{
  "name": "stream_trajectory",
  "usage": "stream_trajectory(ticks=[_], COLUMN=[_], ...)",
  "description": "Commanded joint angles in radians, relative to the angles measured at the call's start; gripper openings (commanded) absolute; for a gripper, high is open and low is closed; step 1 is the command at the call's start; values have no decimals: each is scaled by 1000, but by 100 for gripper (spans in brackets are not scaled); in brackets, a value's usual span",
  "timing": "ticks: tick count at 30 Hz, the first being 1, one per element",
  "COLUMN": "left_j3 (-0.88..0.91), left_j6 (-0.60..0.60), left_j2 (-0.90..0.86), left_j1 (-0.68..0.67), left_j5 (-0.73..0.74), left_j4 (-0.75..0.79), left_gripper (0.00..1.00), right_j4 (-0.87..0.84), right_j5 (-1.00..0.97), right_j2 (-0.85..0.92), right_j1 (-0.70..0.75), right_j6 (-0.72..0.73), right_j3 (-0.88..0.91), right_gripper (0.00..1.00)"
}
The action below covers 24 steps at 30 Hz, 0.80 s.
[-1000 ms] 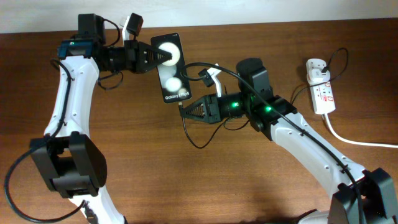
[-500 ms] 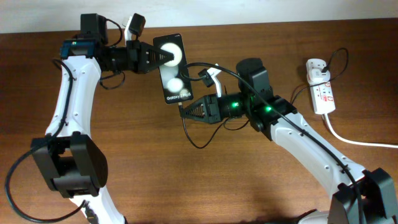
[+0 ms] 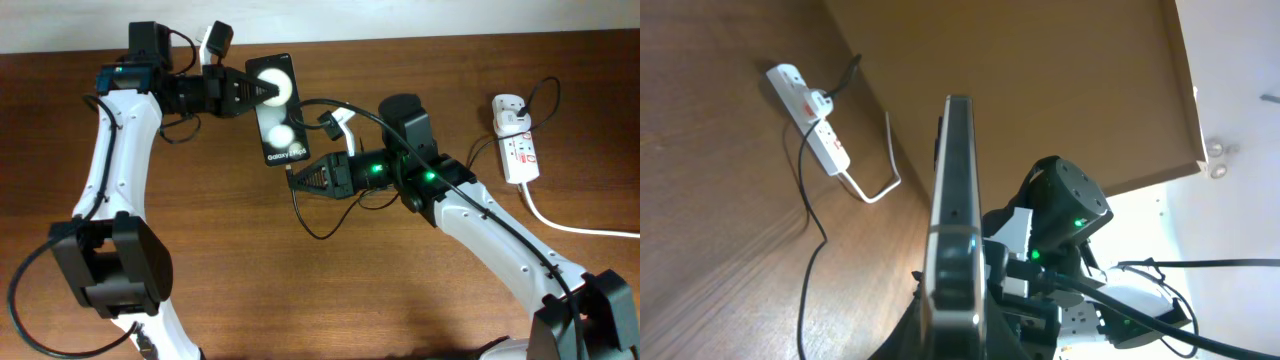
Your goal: Plug charger to phone and switch on socket
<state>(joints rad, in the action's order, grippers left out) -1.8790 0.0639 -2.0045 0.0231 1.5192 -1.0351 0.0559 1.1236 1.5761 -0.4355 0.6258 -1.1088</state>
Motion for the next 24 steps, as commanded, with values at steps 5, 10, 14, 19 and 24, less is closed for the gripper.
stream_trajectory(ticks=[5, 10, 14, 19, 24], left_j3=[1, 1, 1, 1, 1], left_j6=[-3, -3, -18, -34, -34], left_j2=[24, 24, 24, 25, 25], left_j1=[24, 23, 23, 23, 15], left_j5=[55, 55, 55, 55, 55], left_j4=[-1, -1, -1, -2, -2], left_gripper=[0, 0, 0, 0, 0], right_j4=[-13, -19, -18, -19, -20], right_j5=[-3, -6, -10, -14, -22], right_j2=[3, 3, 3, 3, 3], right_j1=[-1, -1, -1, -1, -1], right_j6=[-3, 1, 5, 12, 19], right_j3=[0, 0, 0, 0, 0], right_gripper=[4, 4, 4, 4, 4])
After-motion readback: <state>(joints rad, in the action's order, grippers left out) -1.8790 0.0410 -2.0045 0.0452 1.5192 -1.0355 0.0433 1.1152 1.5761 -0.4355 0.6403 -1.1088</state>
